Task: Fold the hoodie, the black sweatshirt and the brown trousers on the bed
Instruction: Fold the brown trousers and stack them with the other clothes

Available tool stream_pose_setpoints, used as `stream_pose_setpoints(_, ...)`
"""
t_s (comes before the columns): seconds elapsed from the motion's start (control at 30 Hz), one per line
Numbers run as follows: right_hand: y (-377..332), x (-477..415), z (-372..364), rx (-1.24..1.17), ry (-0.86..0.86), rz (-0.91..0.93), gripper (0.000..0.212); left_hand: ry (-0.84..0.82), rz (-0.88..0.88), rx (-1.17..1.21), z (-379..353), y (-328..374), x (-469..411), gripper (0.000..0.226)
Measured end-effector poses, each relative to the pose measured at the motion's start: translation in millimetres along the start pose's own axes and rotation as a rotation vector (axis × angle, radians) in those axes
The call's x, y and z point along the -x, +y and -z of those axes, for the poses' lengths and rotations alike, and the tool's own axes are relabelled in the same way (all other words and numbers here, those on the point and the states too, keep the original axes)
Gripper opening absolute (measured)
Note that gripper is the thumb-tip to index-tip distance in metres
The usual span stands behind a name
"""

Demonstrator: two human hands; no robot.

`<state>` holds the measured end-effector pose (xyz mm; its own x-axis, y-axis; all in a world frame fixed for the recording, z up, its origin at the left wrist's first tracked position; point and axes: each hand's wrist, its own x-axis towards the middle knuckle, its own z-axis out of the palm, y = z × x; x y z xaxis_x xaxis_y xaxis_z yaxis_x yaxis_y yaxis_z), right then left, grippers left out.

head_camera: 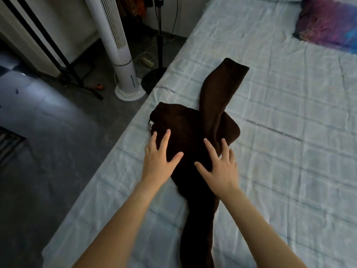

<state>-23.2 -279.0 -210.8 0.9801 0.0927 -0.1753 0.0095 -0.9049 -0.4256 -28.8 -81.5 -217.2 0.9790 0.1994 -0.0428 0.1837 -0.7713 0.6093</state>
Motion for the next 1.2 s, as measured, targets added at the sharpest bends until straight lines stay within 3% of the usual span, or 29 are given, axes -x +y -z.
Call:
stream_pose_setpoints(0.1, 18, -43, -52, -0.056, -0.098, -0.041, 0.089, -0.042, 0.156, -0.006, -52, -34, -37, 0.097)
stream_pose_setpoints(0.2, 39, -57, -89, -0.125, -0.139, -0.053, 0.093, -0.087, 0.178, -0.033, -96, -56, -52, 0.098)
stream_pose_setpoints(0.3, 51, -62, -104, -0.089, -0.066, -0.014, 0.082, 0.005, 0.124, -0.067, -111, -64, -53, 0.088)
stream_pose_setpoints(0.4, 50, -63, -97, -0.198, -0.007, 0.011, 0.066, 0.090, 0.090, 0.093, -99, -63, -52, 0.072)
stream_pose_setpoints(0.57, 44, -34, -47, -0.411, 0.066, 0.019, 0.053, 0.081, 0.093, 0.354, -51, -28, -28, 0.066)
stream_pose_setpoints(0.87, 51, 126, 82, -0.430, 0.195, -0.030, 0.051, -0.065, -0.035, 0.443, 31, 82, 91, 0.064)
stream_pose_setpoints(1.2, 85, 339, 191, -0.494, 0.451, -0.291, 0.060, -0.234, -0.434, 0.363, 55, 222, 220, 0.063)
